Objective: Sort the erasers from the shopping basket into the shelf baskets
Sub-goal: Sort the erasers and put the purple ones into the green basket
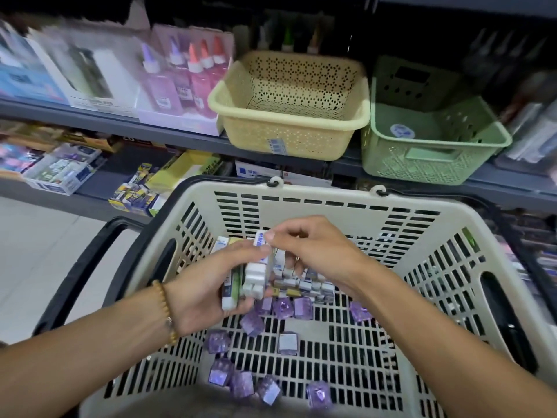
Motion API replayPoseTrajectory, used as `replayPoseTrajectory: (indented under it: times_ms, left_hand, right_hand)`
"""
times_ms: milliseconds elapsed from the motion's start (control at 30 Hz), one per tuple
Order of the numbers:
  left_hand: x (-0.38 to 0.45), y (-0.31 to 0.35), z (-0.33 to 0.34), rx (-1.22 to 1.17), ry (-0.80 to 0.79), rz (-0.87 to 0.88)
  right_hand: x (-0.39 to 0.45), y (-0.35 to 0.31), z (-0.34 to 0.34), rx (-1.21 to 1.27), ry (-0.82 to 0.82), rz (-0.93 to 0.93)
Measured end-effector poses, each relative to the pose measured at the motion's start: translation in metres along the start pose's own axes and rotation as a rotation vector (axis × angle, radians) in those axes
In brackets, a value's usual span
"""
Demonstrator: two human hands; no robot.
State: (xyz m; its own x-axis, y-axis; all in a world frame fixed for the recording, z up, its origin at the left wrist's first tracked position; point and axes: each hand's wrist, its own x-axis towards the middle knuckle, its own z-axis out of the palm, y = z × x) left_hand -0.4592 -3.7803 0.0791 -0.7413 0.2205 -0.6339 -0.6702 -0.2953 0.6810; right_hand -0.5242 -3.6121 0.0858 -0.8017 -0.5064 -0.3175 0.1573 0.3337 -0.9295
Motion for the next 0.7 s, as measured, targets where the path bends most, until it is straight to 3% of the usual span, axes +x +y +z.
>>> replayPoseTrajectory:
  times_ms: [167,333,533,633,700]
  left_hand:
    - [0.003,-0.003,0.007,0.067,0.086,0.090]
    - [0.009,-0.006,0.008,-0.089,0.096,0.120]
    - [0.016,-0.008,0.010,-0.086,0.155,0.114]
    - [0.018,-0.009,0.009,-0.075,0.191,0.102]
    - [0.021,-0.008,0.005,-0.085,0.277,0.098]
  right_hand:
    - [0.004,0.005,0.001,0.187,-0.017,0.059]
    - [0.006,0.007,-0.004,0.412,-0.025,0.125]
    - [0.007,0.013,-0.006,0.273,-0.010,0.173]
    - [0.008,0.020,-0.009,0.393,-0.016,0.199]
    - [0.011,0.028,-0.016,0.469,0.074,0.230]
